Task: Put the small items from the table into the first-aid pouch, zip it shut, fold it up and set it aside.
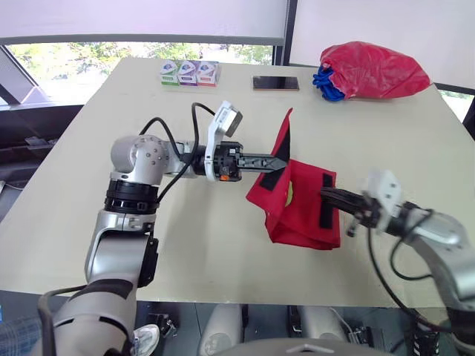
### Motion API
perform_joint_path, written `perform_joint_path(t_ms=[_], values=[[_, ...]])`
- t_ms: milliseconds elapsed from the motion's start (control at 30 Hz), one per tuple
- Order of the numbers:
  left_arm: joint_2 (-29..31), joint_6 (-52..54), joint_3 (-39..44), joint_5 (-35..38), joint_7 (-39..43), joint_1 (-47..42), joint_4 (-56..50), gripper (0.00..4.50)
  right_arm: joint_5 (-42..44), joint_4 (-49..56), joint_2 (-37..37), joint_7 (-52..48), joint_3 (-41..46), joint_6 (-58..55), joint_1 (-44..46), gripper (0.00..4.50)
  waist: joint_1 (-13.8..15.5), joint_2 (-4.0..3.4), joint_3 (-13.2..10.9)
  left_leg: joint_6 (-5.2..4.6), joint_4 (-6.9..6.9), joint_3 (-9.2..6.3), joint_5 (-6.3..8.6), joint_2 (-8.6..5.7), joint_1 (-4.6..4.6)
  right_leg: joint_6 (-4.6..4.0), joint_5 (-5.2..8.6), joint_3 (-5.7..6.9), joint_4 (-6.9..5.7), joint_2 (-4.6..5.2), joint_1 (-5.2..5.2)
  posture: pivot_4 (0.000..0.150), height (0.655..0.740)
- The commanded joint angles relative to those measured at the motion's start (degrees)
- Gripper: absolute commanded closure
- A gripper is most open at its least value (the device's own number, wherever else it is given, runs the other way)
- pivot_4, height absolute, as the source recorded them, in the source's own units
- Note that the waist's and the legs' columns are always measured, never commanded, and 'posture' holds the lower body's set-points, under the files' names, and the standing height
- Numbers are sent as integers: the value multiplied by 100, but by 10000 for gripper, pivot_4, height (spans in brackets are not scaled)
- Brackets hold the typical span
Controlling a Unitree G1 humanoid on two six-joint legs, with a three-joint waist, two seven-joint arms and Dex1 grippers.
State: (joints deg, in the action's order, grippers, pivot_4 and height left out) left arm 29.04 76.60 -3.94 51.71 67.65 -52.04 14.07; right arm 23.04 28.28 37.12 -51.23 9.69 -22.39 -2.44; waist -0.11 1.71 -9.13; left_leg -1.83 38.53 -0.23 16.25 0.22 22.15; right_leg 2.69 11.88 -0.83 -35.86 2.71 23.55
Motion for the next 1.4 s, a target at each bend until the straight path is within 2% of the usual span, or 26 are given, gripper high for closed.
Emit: perform_joint_path(t_ms=[33,67,167,267,300,333,400,433,500,633,767,833,867,900,933,1000,1333,1400], values=[[-159,-407,-303,-295,296,-218,253,45000,847,-111,343,-840,1207,393,-428,44453,-4,0,0,-3,0,1,2,-4,-1,0,0,0,0,-1,0,1500,7400],[-206,-459,-365,-361,342,-249,321,45000,988,-173,446,-961,1377,333,-519,44453,-4,0,-1,-4,1,3,1,-3,-1,1,1,-2,0,-3,-1,1500,7400],[-343,-723,-643,-614,549,-288,476,45000,1259,-378,631,-1269,1827,399,-765,38109,-27,0,-1,-5,4,5,1,-1,-8,1,1,-4,-2,-4,-5,1500,7400],[-600,-927,-828,-882,558,-349,777,45000,1488,-673,608,-1427,2229,531,-867,25496,-34,0,-1,-5,4,7,1,1,-16,3,2,-6,-3,-7,-12,1500,7400],[-661,-1064,-933,-1010,593,-339,845,45000,1511,-793,587,-1476,2316,606,-885,22660,-37,-1,-1,-5,4,8,1,0,-15,3,2,-7,-3,-7,-12,1500,7400],[-707,-1179,-1023,-1138,638,-334,915,45000,1518,-895,586,-1547,2362,685,-910,16506,-39,-1,-1,-5,4,10,1,0,-14,2,1,-10,-3,-7,-12,1500,7400],[-805,-1315,-1119,-1292,702,-340,1072,45000,1546,-1067,567,-1653,2424,804,-952,11716,-42,-1,-1,-5,4,11,1,-1,-15,2,1,-11,-2,-7,-12,1500,7400],[-845,-1379,-1152,-1361,751,-353,1155,45000,1558,-1136,564,-1733,2430,859,-982,5833,-42,-1,-1,-5,3,10,1,-1,-14,2,1,-10,-2,-7,-11,1500,7400],[-914,-1483,-1180,-1469,883,-387,1345,45000,1631,-1299,495,-1852,2368,927,-993,736,-39,-1,-1,-5,3,10,1,-1,-13,1,1,-10,-2,-7,-11,1500,7400],[-1003,-1595,-1190,-1612,1103,-427,1567,45000,1562,-1699,406,-2105,2134,1181,-891,736,-42,-1,-1,-5,4,10,1,0,-14,2,1,-11,-2,-7,-11,1500,7400],[-1055,-1692,-1176,-1748,1160,-372,1548,30965,1957,-1876,210,-2267,2025,1103,-676,0,-49,-5,-1,-5,5,12,1,4,-16,3,1,-12,-4,-7,-11,1500,7400],[-1076,-1694,-1118,-1778,1149,-359,1546,20661,2072,-1969,167,-2337,1998,1047,-584,0,-49,-6,-1,-5,5,10,1,5,-15,2,0,-10,-4,-7,-11,1500,7400],[-1076,-1693,-1093,-1784,1166,-348,1533,13606,2094,-2010,137,-2379,1980,1084,-519,0,-48,-7,-2,-5,5,9,1,6,-15,2,0,-10,-5,-7,-11,1500,7400],[-1078,-1695,-1071,-1788,1174,-339,1522,13606,2104,-2039,108,-2417,1966,1138,-463,0,-48,-7,-2,-5,5,9,1,6,-15,2,0,-10,-5,-7,-11,1500,7400],[-1084,-1702,-1051,-1795,1164,-330,1511,5994,2110,-2064,86,-2463,1948,1192,-414,0,-48,-7,-2,-5,5,9,1,7,-14,2,0,-10,-5,-7,-11,1500,7400],[-1087,-1701,-1016,-1792,1154,-319,1476,215,2081,-2106,89,-2475,1901,1192,-334,0,-48,-7,-1,-5,5,9,1,7,-15,2,0,-11,-5,-7,-12,1500,7400],[-1083,-1790,-773,-1614,1193,-241,872,215,1958,-2196,164,-2472,1780,1241,-201,0,-44,-9,-2,-5,6,6,1,9,-14,2,-1,-9,-6,-6,-12,1500,7400],[-1077,-2241,-771,-1674,1290,-115,497,215,1964,-2179,150,-2453,1790,1239,-222,0,-44,-9,-2,-5,6,6,1,10,-13,2,-1,-9,-6,-6,-11,1500,7400]])
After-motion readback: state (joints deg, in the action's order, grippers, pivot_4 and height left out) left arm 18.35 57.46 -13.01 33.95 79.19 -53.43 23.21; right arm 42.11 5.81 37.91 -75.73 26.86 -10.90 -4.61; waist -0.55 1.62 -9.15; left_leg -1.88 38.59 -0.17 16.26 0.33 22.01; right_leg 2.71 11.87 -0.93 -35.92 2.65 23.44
